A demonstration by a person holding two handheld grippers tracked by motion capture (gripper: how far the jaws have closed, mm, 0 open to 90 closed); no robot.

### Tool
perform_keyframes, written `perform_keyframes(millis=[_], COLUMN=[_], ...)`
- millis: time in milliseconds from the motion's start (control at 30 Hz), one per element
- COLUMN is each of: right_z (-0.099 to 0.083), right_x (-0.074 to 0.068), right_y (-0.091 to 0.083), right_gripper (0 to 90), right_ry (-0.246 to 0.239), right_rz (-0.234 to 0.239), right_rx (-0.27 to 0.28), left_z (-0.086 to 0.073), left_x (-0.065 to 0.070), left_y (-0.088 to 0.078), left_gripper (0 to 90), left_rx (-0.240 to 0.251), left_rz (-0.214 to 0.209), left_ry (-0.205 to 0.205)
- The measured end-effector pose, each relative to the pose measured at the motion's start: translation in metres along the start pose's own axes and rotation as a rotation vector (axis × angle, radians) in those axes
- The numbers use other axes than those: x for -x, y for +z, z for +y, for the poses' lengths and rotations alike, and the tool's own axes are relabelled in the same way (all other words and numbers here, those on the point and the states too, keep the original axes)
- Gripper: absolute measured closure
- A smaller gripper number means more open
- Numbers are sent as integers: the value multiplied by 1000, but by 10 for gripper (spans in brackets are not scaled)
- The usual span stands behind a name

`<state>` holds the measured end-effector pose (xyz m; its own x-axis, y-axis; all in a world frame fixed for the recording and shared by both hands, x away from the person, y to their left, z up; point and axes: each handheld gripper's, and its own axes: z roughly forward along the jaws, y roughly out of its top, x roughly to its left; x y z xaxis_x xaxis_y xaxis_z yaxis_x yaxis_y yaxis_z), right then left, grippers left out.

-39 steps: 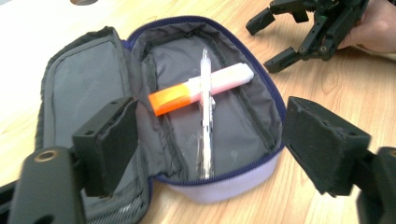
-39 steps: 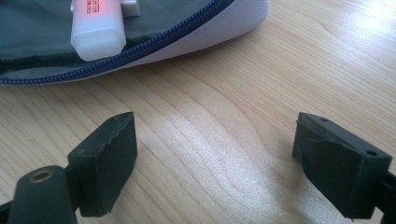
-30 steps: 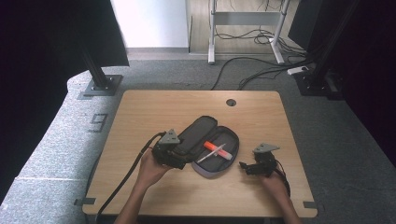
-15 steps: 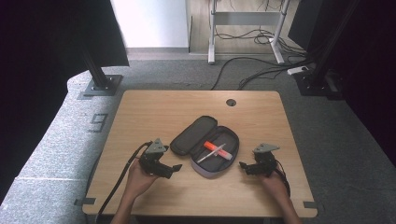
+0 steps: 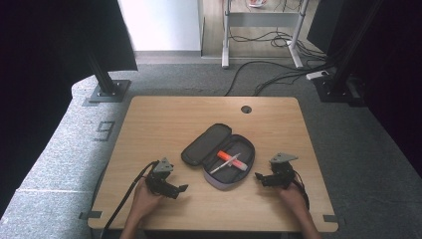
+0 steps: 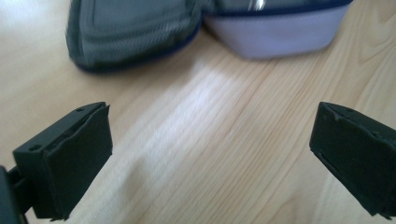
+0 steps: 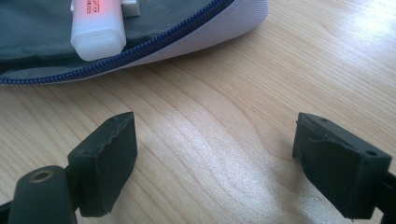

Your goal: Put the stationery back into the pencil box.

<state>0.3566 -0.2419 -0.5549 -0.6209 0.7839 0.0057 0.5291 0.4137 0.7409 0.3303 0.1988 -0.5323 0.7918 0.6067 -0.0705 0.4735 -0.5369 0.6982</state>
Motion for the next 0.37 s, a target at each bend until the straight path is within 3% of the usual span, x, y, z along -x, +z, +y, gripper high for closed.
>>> perform_keyframes(millis=[100, 233, 367], right_z=[0, 0, 0], right_x=[0, 0, 0], right_y=[0, 0, 0], right_gripper=[137, 137, 137], right_ry=[0, 0, -1], right_rz=[0, 1, 3], right_rx=[0, 0, 1], left_z=[-10, -11, -12], left_x=[-3, -3, -3], left_y=[10, 11, 12], left_gripper=[0, 0, 0], left_rx=[-42, -52, -55], left_rz=[30, 75, 82], left_ry=[-3, 4, 1])
